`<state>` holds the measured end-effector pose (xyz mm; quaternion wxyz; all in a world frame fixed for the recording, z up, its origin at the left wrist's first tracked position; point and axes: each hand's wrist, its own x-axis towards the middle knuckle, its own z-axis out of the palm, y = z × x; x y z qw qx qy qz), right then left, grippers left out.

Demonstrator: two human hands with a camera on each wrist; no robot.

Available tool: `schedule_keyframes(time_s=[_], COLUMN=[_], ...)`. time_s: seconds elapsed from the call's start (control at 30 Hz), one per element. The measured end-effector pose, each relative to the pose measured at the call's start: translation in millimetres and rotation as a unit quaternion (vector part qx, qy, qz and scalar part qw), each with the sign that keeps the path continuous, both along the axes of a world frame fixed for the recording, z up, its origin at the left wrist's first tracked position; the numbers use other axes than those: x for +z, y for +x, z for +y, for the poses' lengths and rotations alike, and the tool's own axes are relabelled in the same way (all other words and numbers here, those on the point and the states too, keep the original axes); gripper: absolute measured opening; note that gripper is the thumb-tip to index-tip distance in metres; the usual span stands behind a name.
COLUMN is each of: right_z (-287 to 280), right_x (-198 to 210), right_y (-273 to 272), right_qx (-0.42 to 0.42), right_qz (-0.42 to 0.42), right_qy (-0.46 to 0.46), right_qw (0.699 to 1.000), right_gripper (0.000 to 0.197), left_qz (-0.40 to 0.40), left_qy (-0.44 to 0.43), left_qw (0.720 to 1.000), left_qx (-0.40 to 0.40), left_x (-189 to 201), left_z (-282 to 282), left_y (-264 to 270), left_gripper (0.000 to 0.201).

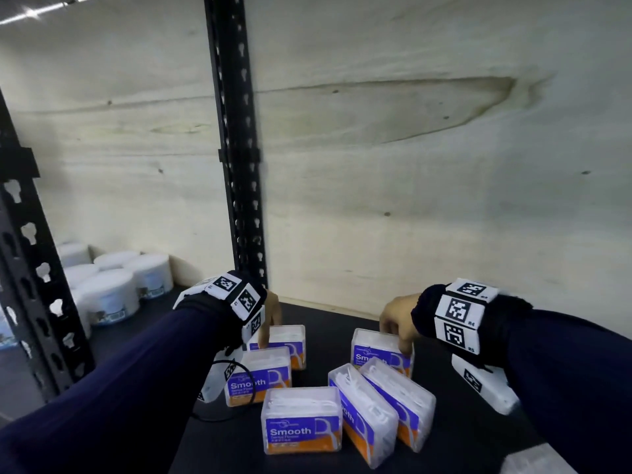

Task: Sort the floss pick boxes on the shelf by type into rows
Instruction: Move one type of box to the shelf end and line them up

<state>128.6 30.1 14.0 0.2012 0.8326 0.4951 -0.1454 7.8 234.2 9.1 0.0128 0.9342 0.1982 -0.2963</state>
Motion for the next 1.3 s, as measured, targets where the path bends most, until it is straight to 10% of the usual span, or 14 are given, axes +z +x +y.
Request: schedule_keyframes(time_s=[1.03, 1.3], right_z=[2.9, -20.2], right_x=[17.0, -5.2], right_y=[-24.9, -29.6], right_qx=[0.021, -0.079], right_qz=[0.031, 0.126], right_qy=[0.036, -0.073], right_qw=[0.999, 0.986], right_gripper=[0.038, 0.023], left_qz=[-0.087, 0.085], left_qy=[-0.001, -0.026], left_qw=[0.996, 0.996], left_qx=[0.004, 0.025], left_x=[20.6, -2.1], left_z=[-12.3, -21.7], left_y=[-5.2, -38.0], left_gripper=[0.05, 0.052])
